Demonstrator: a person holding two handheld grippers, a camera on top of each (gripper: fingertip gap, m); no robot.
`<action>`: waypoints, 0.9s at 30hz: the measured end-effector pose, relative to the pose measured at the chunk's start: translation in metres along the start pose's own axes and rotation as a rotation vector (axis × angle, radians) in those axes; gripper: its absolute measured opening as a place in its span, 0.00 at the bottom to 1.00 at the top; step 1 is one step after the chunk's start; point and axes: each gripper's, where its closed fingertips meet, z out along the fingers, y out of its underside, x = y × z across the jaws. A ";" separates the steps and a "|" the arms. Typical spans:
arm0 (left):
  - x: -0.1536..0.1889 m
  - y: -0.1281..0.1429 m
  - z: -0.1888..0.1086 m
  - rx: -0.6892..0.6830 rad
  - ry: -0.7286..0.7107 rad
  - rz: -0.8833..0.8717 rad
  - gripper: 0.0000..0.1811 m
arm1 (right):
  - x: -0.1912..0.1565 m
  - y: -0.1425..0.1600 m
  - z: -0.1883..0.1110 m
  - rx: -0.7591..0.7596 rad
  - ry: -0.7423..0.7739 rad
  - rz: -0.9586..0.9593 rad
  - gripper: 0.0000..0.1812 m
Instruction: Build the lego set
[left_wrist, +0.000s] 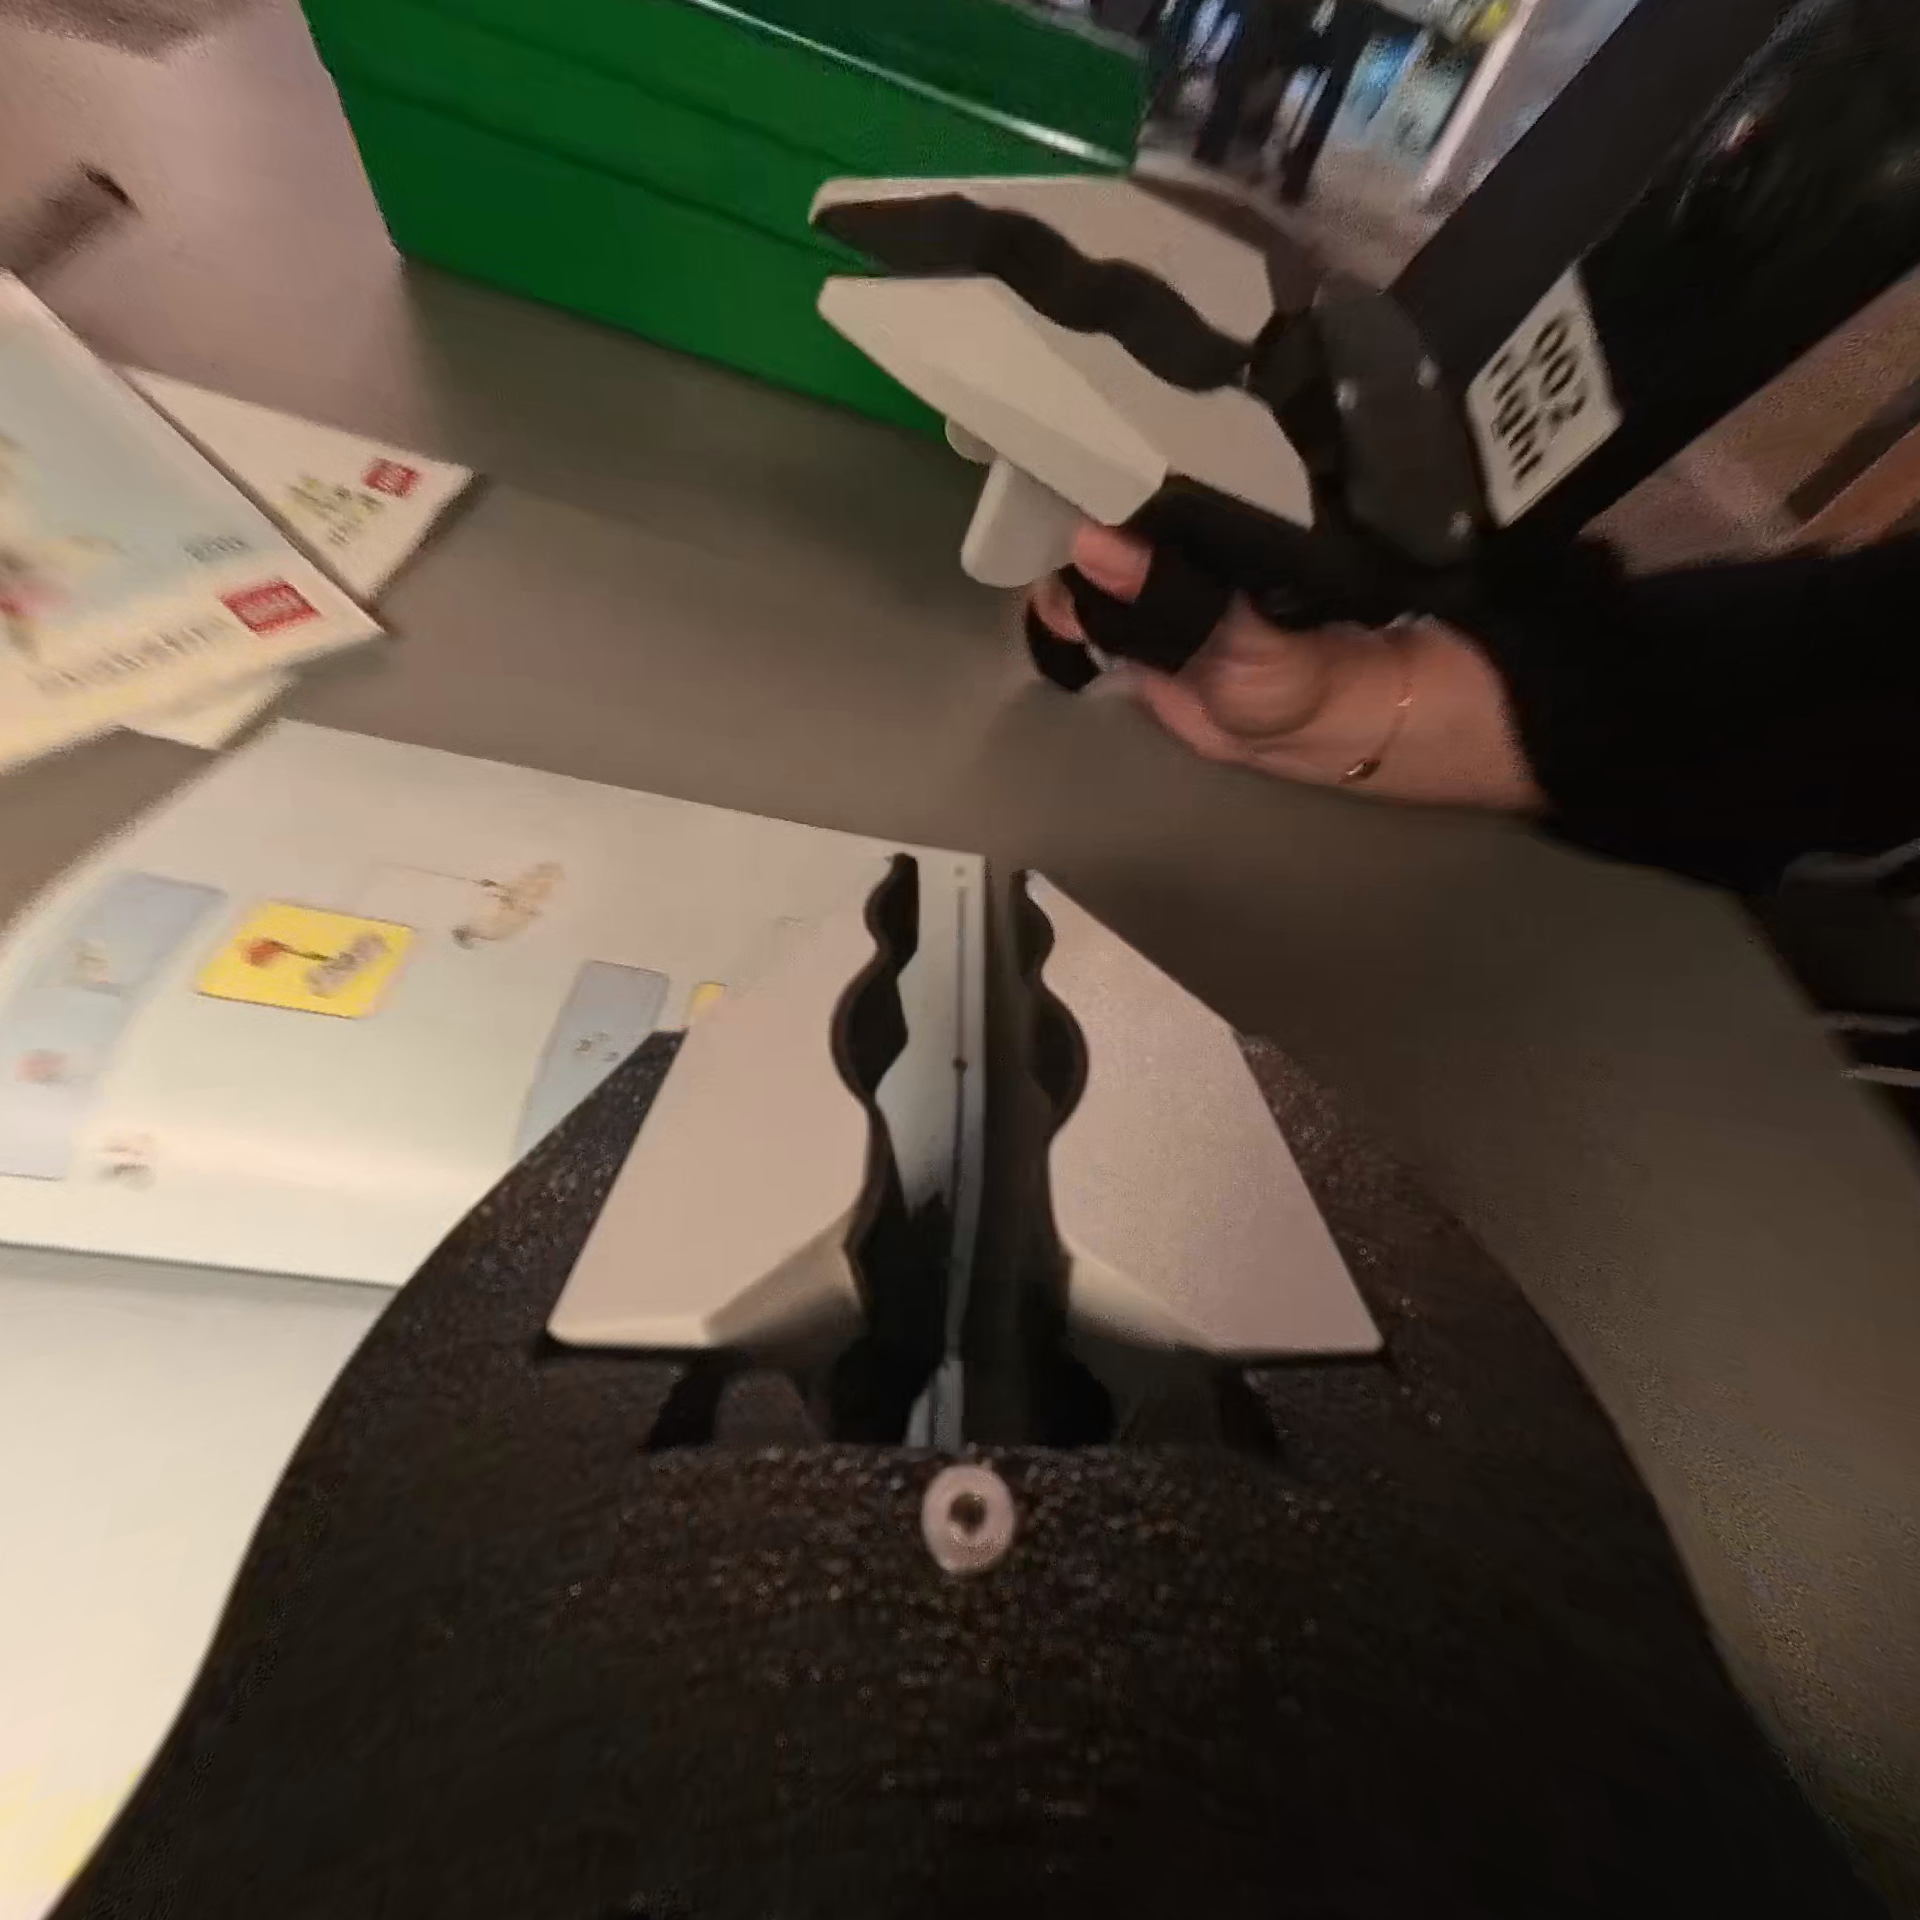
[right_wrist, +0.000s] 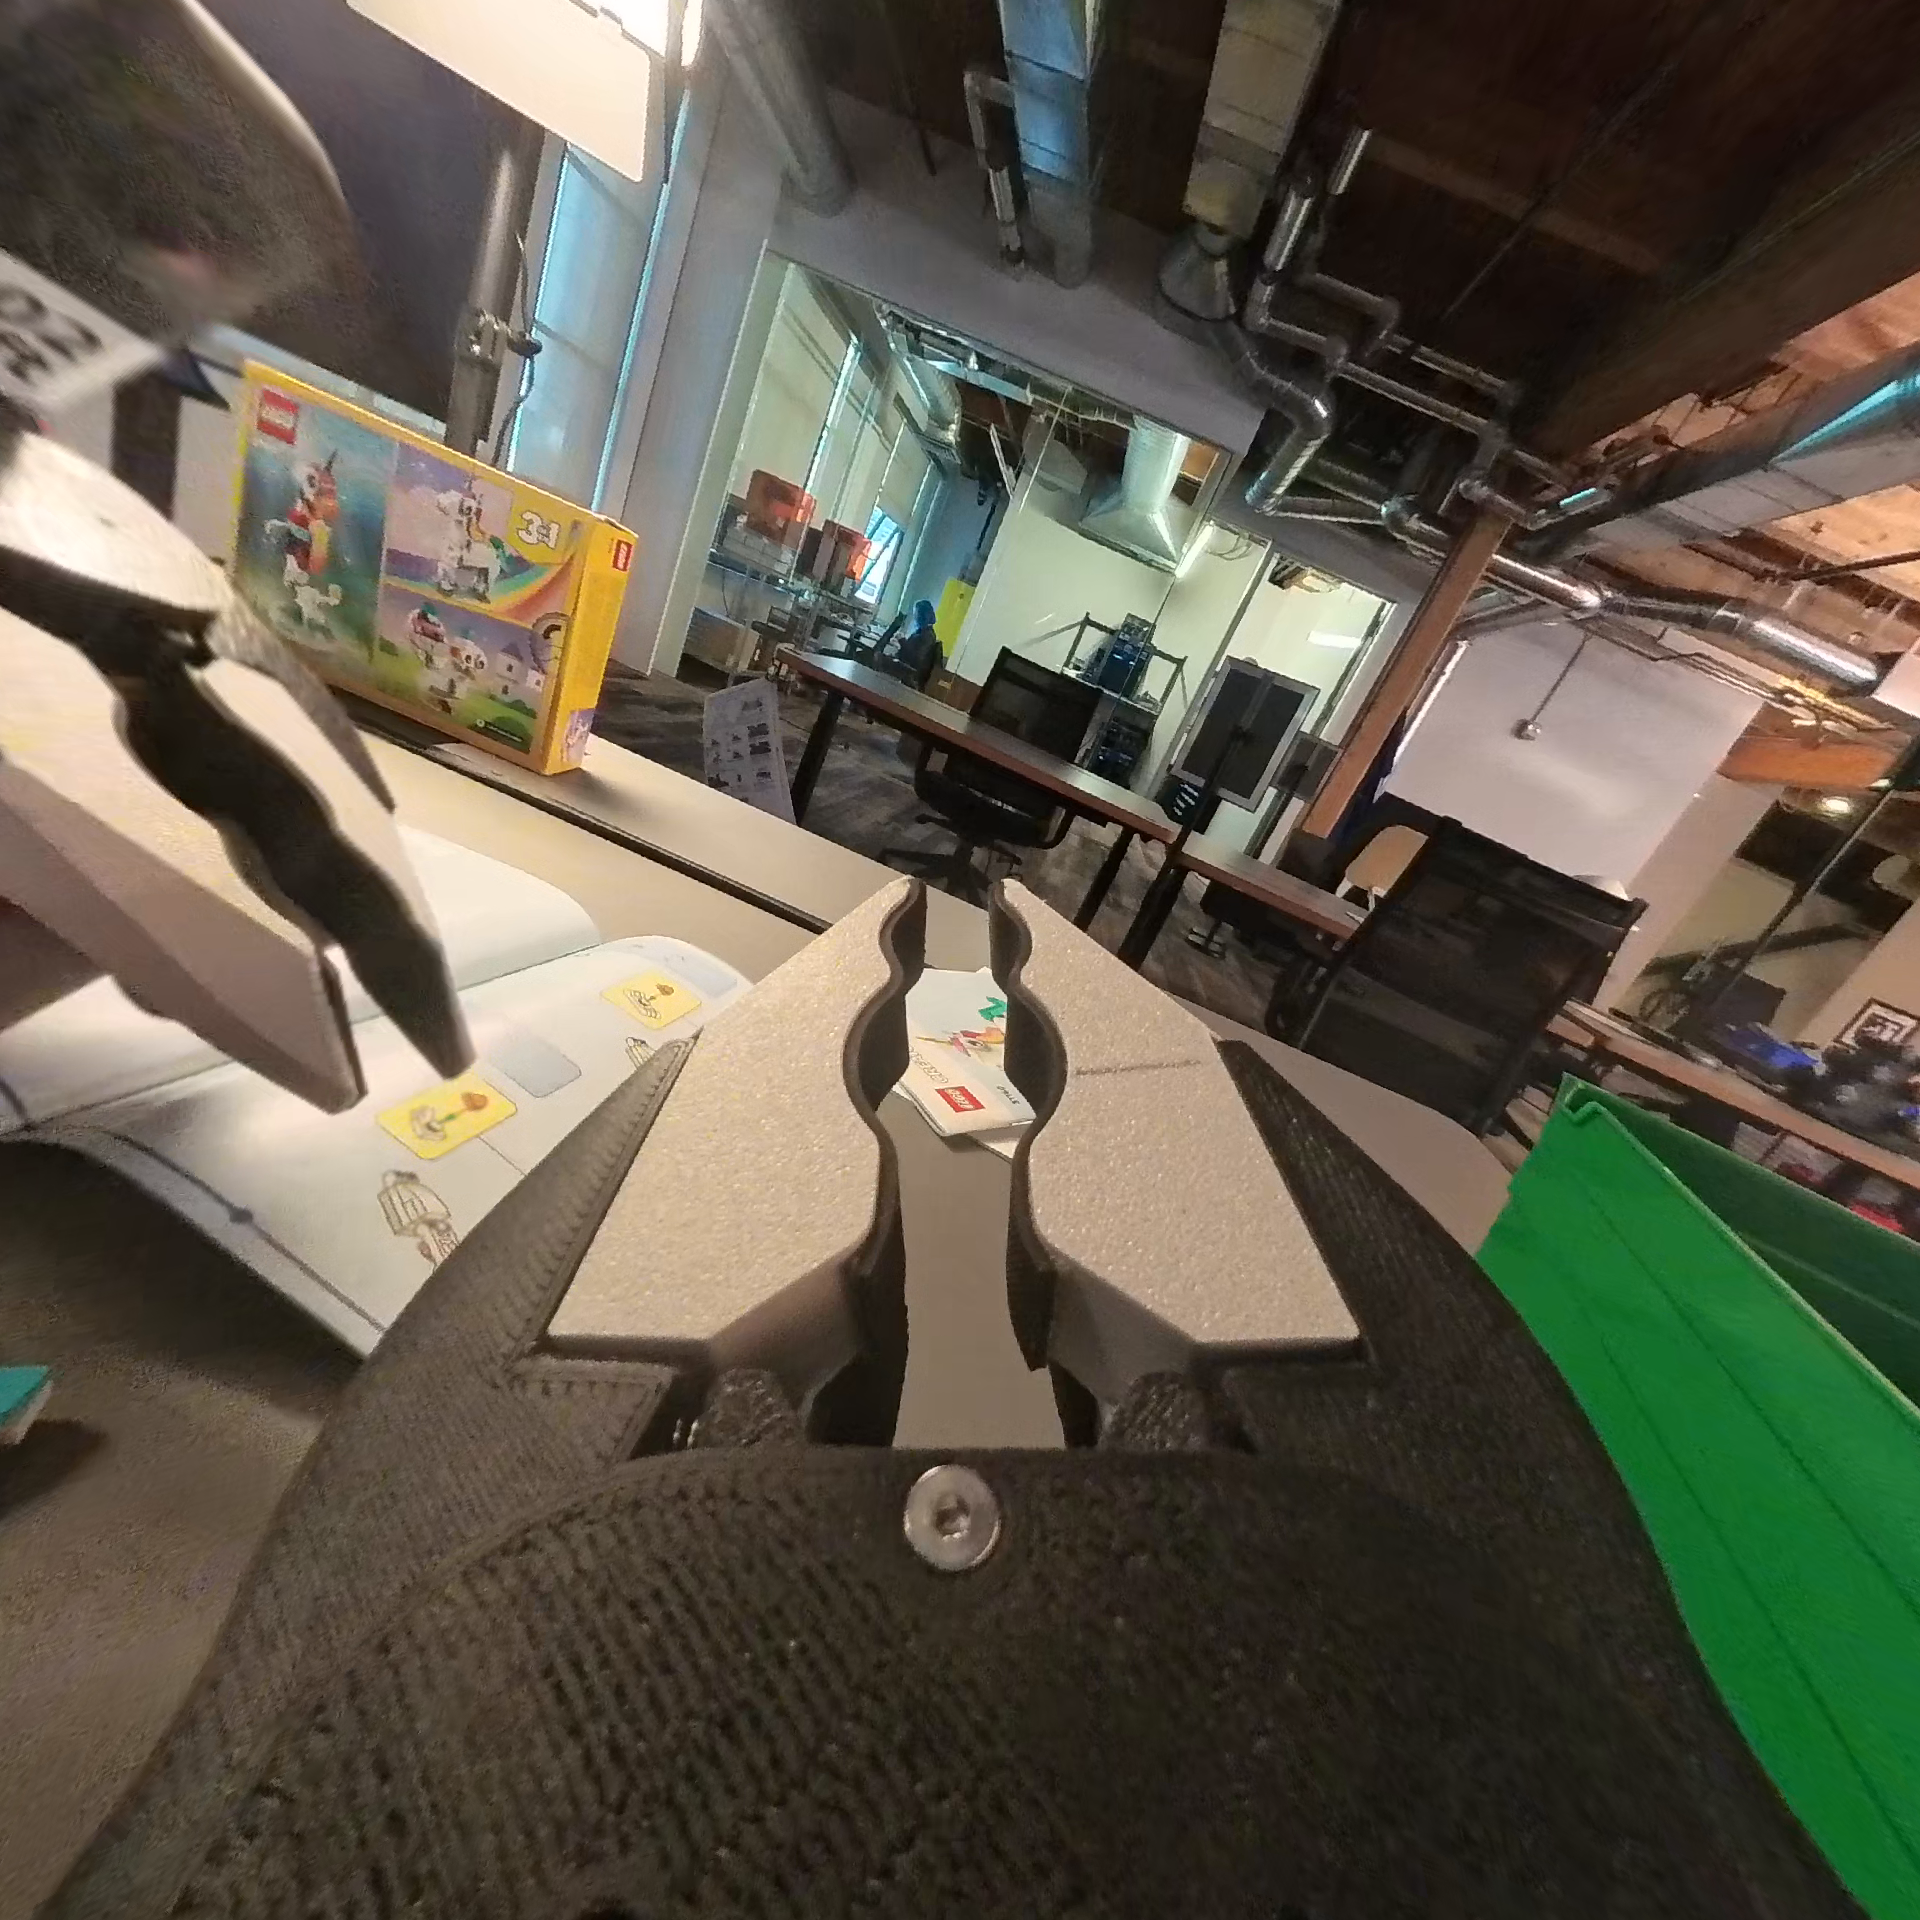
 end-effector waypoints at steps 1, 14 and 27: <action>-0.003 0.001 -0.001 -0.032 -0.048 0.078 0.09 | 0.000 0.000 0.000 0.000 -0.001 -0.002 0.06; -0.004 0.034 0.029 -0.324 -0.204 0.448 0.21 | -0.001 0.001 0.001 -0.002 -0.005 -0.005 0.06; -0.010 0.039 0.026 -0.320 -0.182 0.374 0.05 | -0.002 0.002 0.001 -0.003 -0.008 -0.010 0.06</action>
